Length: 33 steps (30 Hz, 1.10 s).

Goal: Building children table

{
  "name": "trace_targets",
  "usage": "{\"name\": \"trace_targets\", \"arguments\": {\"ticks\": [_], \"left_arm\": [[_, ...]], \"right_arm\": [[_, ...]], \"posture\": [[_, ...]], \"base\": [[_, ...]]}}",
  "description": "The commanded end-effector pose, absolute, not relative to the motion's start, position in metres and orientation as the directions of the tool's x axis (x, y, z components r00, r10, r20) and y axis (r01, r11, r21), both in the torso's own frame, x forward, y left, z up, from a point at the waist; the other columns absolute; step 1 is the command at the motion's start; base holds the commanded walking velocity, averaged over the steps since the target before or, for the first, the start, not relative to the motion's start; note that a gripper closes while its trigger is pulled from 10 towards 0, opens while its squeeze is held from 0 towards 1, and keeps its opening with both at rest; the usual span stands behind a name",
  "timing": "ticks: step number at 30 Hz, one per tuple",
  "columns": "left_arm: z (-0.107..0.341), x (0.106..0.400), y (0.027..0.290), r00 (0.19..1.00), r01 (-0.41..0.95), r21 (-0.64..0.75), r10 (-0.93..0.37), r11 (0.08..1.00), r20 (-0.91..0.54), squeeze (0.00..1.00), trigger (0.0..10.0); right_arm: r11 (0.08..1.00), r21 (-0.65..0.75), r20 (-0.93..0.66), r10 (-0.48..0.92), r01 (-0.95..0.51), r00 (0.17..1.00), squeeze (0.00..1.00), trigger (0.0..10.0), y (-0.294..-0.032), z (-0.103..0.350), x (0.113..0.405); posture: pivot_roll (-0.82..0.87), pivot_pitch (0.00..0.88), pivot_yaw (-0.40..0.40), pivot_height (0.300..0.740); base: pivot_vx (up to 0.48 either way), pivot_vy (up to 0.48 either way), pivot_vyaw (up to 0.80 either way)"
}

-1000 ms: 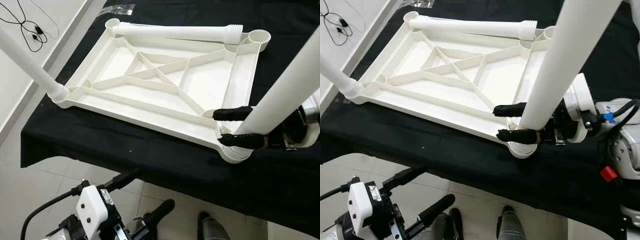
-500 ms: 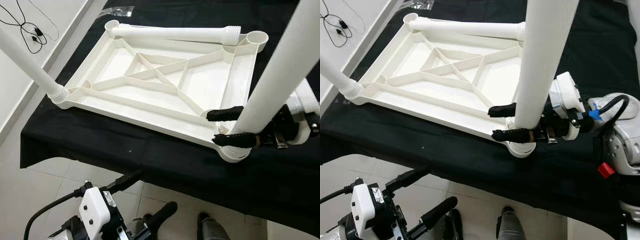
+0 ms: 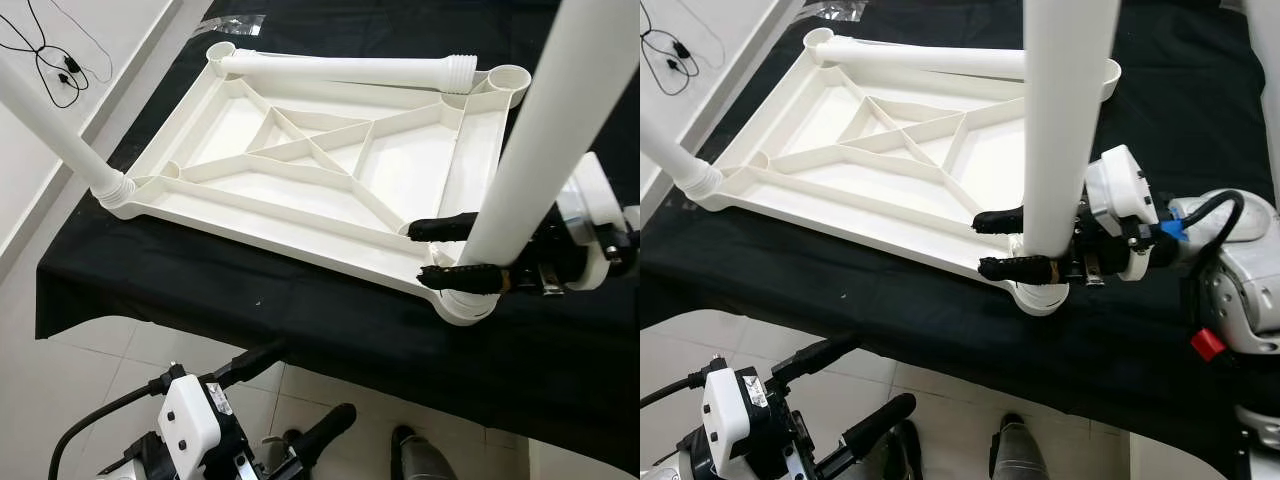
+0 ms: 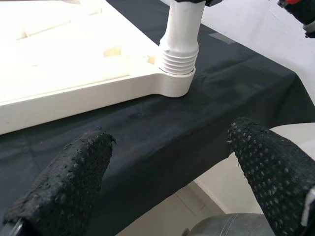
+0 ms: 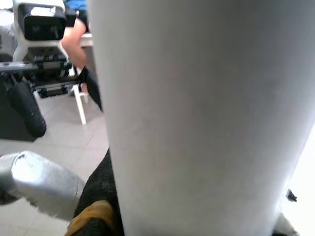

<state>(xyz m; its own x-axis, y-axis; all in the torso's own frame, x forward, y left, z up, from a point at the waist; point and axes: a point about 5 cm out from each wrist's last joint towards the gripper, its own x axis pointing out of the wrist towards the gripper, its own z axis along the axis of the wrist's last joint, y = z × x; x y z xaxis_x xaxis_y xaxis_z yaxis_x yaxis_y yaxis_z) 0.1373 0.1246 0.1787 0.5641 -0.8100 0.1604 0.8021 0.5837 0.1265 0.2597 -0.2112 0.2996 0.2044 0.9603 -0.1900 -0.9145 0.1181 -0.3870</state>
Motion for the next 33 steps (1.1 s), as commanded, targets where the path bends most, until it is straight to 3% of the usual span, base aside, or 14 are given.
{"name": "trace_targets", "arguments": {"ticks": [1,9,20,33], "left_arm": [[0.174,0.135,0.126,0.573,0.801,0.112,-0.808,0.588,0.138,0.00,10.0],[0.174,0.136,0.126,0.573,0.801,0.113,-0.808,0.587,0.137,0.00,10.0],[0.173,0.136,0.126,0.571,0.804,0.112,-0.810,0.585,0.134,0.00,10.0],[0.173,0.136,0.127,0.572,0.803,0.115,-0.810,0.586,0.133,0.00,10.0]], "right_arm": [[0.191,-0.290,-0.205,0.945,-0.938,0.255,0.00,10.0,-0.214,0.276,0.268],[0.262,-0.265,-0.132,0.944,-0.928,0.304,0.00,10.0,-0.219,0.276,0.271],[0.244,-0.252,0.027,0.969,-0.937,0.245,0.00,10.0,-0.213,0.280,0.259],[0.236,-0.343,-0.072,0.958,-0.909,0.276,0.00,10.0,-0.204,0.274,0.257]], "posture": [[0.06,0.372,0.150,0.740],[0.06,0.372,0.151,0.740],[0.06,0.370,0.158,0.740],[0.06,0.371,0.162,0.740]], "base": [[0.000,0.000,0.00],[0.000,0.000,0.00],[0.000,0.000,0.00],[0.000,0.000,0.00]]}}
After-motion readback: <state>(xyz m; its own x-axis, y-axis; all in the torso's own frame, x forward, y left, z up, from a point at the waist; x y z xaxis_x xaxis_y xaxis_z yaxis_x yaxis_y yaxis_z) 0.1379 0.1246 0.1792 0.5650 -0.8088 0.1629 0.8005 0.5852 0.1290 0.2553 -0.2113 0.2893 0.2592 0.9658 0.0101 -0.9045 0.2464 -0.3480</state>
